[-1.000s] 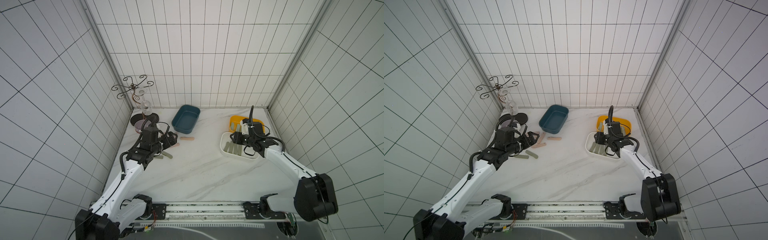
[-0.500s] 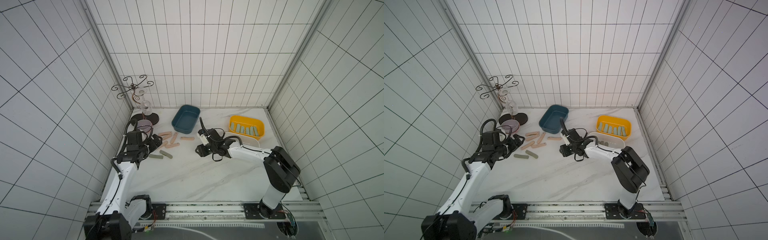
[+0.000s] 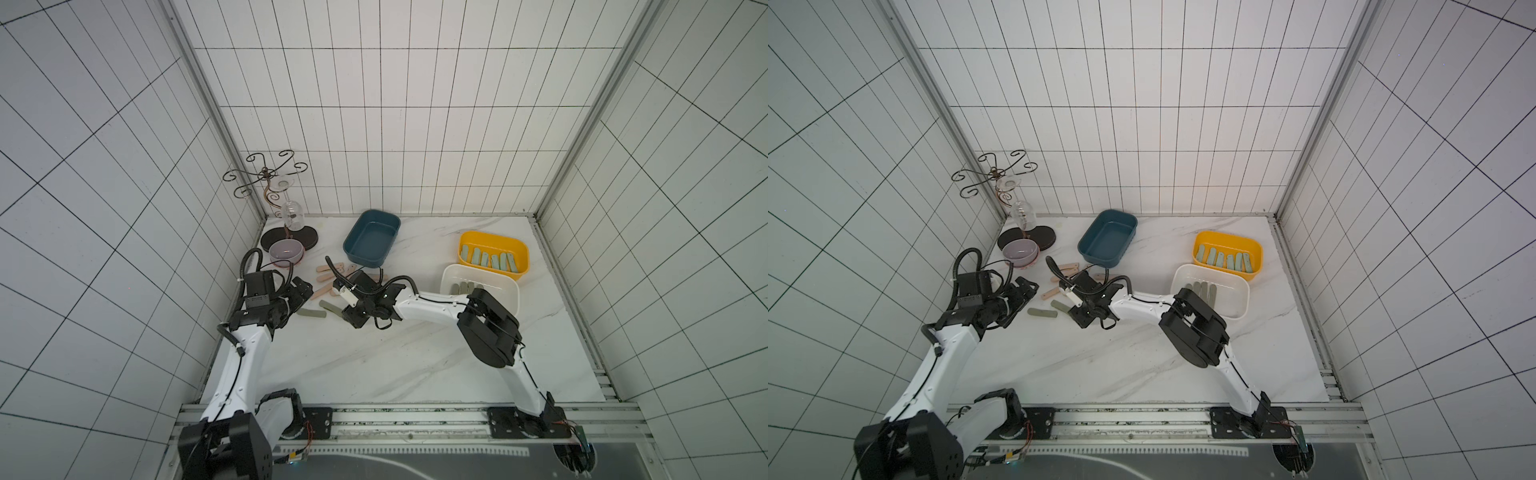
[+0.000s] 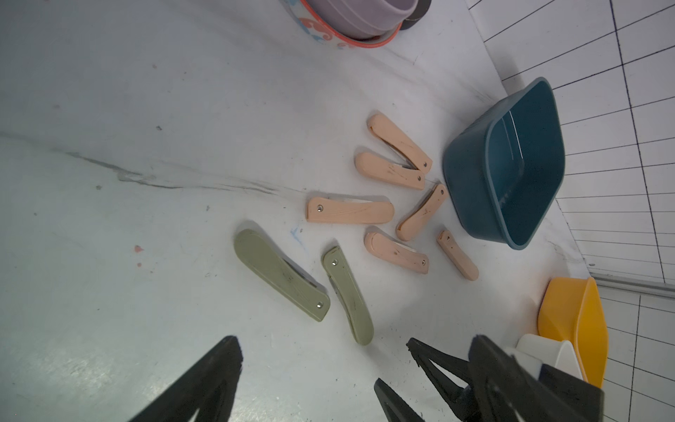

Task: Place the fruit knives into the storage box by color
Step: Pick up the fruit knife from the center of the board.

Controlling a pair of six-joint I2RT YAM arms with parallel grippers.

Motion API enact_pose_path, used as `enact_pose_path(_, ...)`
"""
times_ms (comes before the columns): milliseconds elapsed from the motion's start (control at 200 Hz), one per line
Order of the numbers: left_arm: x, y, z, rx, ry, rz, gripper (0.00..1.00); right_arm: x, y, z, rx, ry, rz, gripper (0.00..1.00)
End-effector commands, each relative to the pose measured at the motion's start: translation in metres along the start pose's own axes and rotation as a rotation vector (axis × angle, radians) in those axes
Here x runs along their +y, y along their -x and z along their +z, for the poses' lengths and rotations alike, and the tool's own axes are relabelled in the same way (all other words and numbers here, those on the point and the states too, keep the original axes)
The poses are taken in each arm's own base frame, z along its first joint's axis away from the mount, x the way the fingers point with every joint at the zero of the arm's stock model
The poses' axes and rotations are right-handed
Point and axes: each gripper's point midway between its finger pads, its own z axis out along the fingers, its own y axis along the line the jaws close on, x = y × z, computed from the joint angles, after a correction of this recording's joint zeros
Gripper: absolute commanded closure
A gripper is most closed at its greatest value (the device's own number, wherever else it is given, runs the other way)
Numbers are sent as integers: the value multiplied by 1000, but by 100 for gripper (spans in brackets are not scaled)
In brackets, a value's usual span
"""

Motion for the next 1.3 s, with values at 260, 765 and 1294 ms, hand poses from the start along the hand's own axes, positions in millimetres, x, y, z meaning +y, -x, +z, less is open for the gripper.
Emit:
enact_pose_path(260,3,11,3,-44,-21,-39,3,3,36,28,-30,-60,-83,47)
enact_pose_path(765,-3,7,6,-34,-75,-72,3,14,20,56,-9,-96,-149,61)
enact_pose_path(1294,-6,2,7,-9,-101,-52,3,20,16,48,1,-59,-148,77)
